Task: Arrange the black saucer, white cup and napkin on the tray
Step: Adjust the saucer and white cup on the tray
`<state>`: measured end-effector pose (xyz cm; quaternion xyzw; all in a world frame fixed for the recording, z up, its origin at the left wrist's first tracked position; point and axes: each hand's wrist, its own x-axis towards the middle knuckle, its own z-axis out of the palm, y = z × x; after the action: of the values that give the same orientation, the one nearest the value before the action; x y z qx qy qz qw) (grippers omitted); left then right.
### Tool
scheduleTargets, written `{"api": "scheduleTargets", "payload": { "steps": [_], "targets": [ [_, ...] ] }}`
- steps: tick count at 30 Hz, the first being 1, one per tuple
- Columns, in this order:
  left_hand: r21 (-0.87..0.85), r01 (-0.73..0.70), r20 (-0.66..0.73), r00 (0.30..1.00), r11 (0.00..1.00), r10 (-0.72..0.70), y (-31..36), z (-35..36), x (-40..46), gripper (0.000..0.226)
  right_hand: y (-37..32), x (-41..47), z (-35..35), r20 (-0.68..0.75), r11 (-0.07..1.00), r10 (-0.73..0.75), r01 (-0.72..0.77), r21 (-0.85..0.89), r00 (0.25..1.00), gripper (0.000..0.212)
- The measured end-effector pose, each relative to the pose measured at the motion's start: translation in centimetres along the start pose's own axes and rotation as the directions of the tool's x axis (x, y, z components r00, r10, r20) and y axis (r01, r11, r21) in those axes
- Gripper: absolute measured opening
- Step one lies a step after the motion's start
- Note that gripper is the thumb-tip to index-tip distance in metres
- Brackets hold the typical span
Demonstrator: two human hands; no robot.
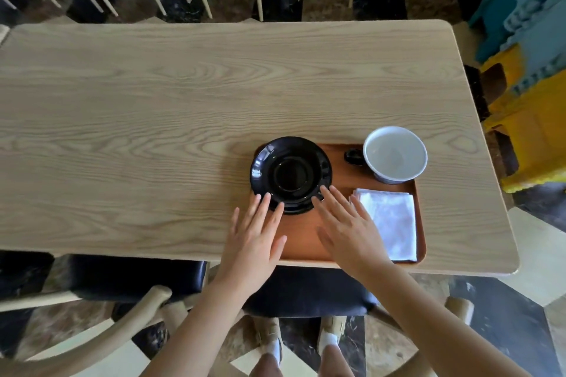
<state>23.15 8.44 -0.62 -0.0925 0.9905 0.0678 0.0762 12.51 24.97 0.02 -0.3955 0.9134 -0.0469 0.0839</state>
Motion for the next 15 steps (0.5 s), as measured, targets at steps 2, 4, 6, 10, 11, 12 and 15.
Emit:
{"api": "scheduleTargets", "payload": {
  "steps": [2, 4, 6, 10, 11, 12, 15],
  "targets": [
    [-0.015, -0.011, -0.006, 1.000, 1.000, 0.011, -0.1, 0.0, -0.2, 0.055, -0.3, -0.2, -0.1, -0.009, 1.000, 0.015, -0.015, -0.006, 1.000, 0.050],
    [-0.026, -0.029, -0.008, 1.000, 0.999, 0.028, -0.2, 0.0, -0.5, 0.055, -0.6, -0.4, -0.1, -0.022, 1.000, 0.024, -0.024, -0.008, 0.999, 0.049],
    [-0.041, -0.041, -0.004, 0.999, 0.998, 0.041, -0.3, 0.0, -0.9, 0.055, -0.9, -0.8, -0.2, -0.033, 1.000, 0.027, -0.027, 0.002, 0.999, 0.049],
    [-0.079, -0.060, 0.013, 0.998, 0.995, 0.061, -0.3, 0.4, -2.1, 0.055, -1.6, -2.4, 0.2, -0.048, 0.997, 0.059, -0.057, 0.042, 0.997, 0.046],
    [-0.083, -0.064, 0.014, 0.998, 0.995, 0.065, -0.3, 0.4, -2.5, 0.055, -1.8, -2.7, 0.3, -0.046, 0.996, 0.067, -0.065, 0.053, 0.997, 0.045],
    [-0.083, -0.069, 0.016, 0.997, 0.994, 0.071, -0.4, 0.5, -2.8, 0.055, -1.9, -3.0, 0.4, -0.045, 0.996, 0.073, -0.070, 0.058, 0.996, 0.045],
    [-0.079, -0.088, 0.021, 0.996, 0.993, 0.090, -0.4, 0.5, -3.5, 0.055, -2.4, -3.7, 0.4, -0.041, 0.995, 0.088, -0.086, 0.059, 0.995, 0.048]
  ]
}}
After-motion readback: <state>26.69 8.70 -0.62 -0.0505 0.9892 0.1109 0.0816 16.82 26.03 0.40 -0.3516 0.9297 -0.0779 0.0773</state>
